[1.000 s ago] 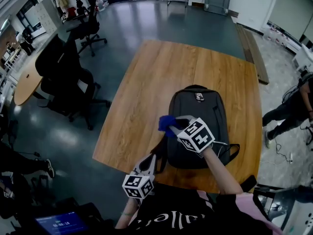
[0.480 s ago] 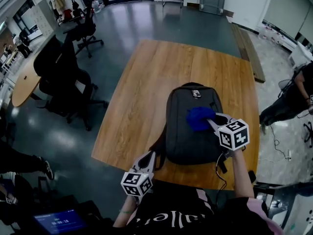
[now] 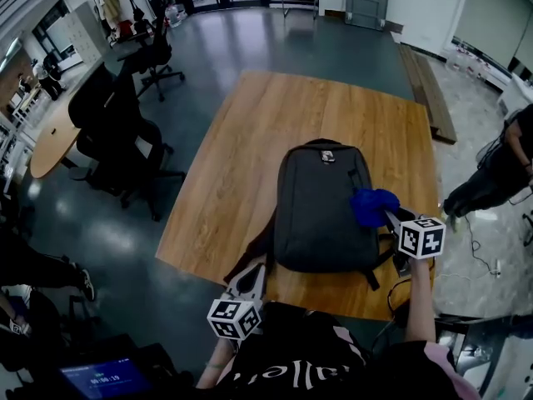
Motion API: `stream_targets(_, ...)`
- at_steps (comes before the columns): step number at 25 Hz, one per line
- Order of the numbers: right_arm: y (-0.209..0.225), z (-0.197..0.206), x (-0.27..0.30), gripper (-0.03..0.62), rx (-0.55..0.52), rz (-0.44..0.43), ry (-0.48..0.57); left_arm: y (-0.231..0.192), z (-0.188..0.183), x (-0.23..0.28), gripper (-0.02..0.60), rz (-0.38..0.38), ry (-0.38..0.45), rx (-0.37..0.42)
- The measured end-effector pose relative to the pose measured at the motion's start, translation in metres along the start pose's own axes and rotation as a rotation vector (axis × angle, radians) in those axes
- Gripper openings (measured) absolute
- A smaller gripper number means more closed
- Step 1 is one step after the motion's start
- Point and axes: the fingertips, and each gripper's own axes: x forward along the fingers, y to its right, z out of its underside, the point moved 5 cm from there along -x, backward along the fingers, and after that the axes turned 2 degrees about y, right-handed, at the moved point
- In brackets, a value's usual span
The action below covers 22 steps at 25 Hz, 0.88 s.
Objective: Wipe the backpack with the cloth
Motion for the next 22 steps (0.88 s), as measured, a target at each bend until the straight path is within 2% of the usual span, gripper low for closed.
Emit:
stream_targets(8, 0.042, 0.056, -0.031, 0.055, 0.085, 0.066, -0.045, 0.037, 0.017, -0.013, 0.000, 0.011, -0.002, 0.027)
stream_targets(12, 0.038, 0.052, -0.045, 0.055, 0.115, 0.042, 0.017, 0.045, 0.023, -0.026, 0.000, -0.006, -0.006, 0.040)
stream_targets(16, -0.003, 0.011, -0.058, 0.055, 0.086, -0.068, 0.150, 0.048, 0.024, -0.033, 0.000, -0.026, 0.009, 0.049)
stream_targets(19, -0.058, -0.018, -0.062, 0.055, 0.010, -0.184, 0.218, 0.051, 0.026, -0.037, 0.000, -0.036, 0.021, 0.052)
stream_targets(22, -0.122, -0.032, -0.063, 0.055, -0.069, -0.321, 0.243, 0.059, 0.029, -0.043, 0.000, -0.046, 0.031, 0.056)
